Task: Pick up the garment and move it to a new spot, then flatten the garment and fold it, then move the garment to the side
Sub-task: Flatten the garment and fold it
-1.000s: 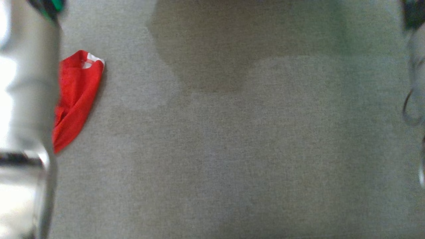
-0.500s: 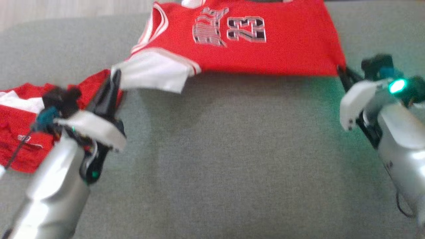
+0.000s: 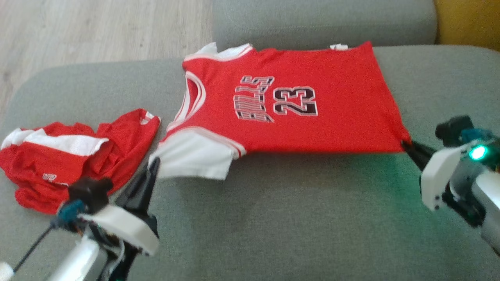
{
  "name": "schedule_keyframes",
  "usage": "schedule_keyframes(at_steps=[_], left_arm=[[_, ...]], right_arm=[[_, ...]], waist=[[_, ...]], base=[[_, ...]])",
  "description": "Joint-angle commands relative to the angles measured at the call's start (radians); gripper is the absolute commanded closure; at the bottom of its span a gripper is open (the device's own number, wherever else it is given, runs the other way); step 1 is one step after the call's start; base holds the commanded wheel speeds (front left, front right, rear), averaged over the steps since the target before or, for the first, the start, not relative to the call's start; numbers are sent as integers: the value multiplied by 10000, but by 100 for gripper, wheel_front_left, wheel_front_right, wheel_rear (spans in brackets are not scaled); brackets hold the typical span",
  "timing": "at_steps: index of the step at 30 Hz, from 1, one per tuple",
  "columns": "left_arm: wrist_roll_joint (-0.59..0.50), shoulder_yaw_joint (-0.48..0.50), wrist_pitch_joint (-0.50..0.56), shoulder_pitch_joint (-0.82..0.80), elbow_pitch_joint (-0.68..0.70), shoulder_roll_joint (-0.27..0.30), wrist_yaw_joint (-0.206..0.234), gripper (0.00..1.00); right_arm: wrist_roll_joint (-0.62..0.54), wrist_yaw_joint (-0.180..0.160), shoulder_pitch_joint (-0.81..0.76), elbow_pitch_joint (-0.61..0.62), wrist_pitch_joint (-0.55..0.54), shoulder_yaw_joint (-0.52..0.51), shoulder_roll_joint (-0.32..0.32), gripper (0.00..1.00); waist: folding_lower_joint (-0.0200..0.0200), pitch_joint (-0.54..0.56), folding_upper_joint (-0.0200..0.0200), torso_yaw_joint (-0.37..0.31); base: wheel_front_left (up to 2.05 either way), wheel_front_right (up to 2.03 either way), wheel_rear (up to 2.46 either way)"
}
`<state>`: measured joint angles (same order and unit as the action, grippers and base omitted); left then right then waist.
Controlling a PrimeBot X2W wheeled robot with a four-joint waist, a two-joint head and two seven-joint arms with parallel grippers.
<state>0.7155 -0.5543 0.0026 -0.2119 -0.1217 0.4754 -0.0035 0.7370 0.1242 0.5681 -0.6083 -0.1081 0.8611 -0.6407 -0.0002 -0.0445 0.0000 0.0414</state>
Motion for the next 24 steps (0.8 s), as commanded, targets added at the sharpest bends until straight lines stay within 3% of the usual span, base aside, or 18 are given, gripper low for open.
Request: schedule_keyframes(at_steps=[1,9,14,24], left_arm=[[102,386,55,-220,477,430,116,100],[274,234,491,1559,2307,904,884,100],[281,369,611,1918,3119,1175,1210,100],[159,694,884,830,3025,1445,1125,100]], right_arm=[[163,65,-181,300,-35,11,-418,100],[878,65,-1303,1591,-679,127,-1163,100],[1010,65,-1568,2081,-831,-352,-1371,100],[583,65,-1197,2053,-1376,-1387,-881,100]], waist=[[2,245,0,-37],[2,831,0,-173],[2,826,0,-255],[2,194,0,-443]], base=[[0,0,0],[0,0,0],[0,0,0],[0,0,0]])
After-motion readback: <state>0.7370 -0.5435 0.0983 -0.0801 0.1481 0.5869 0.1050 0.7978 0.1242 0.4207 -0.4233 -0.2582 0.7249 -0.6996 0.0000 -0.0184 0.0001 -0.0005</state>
